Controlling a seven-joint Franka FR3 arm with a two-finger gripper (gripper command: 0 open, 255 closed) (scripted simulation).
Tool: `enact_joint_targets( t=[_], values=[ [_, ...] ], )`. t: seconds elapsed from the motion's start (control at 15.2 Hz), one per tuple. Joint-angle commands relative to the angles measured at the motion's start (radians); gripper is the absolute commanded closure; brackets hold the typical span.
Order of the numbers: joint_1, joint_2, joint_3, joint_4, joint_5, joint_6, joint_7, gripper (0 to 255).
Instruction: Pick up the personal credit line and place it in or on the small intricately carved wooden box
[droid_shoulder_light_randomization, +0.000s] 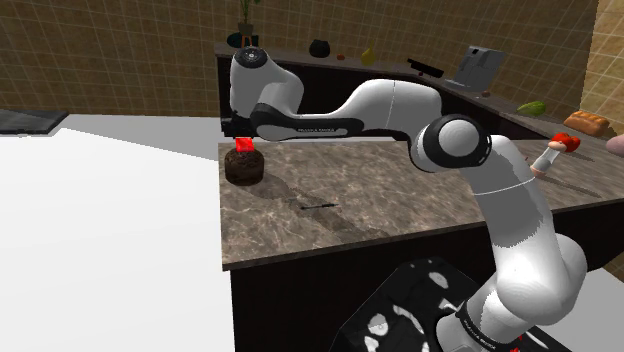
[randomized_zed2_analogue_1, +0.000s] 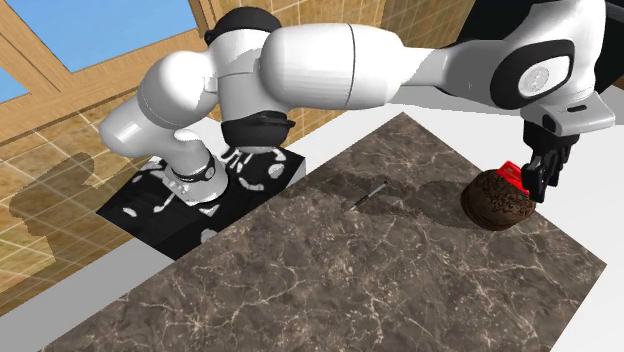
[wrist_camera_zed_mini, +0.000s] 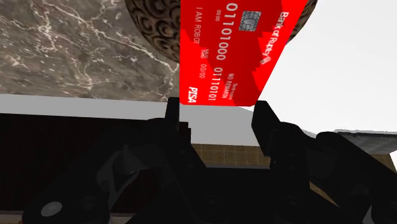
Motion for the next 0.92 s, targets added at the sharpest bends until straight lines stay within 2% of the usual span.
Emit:
enact_joint_targets(
  t=[0.0, 0.26, 0.79, 0.86],
  values=[
    [-0.014, -0.002, -0.003, -0.034, -0.006, 0.023, 0.019, 255],
    [-0.023, 0.008, -0.014, -0.072, -0.023, 0.058, 0.05, 255],
    [-0.023, 0.009, -0.013, -0.072, -0.023, 0.058, 0.05, 255],
    [-0.022, 0.009, -0.013, -0.071, -0.023, 0.057, 0.05, 0]
  ],
)
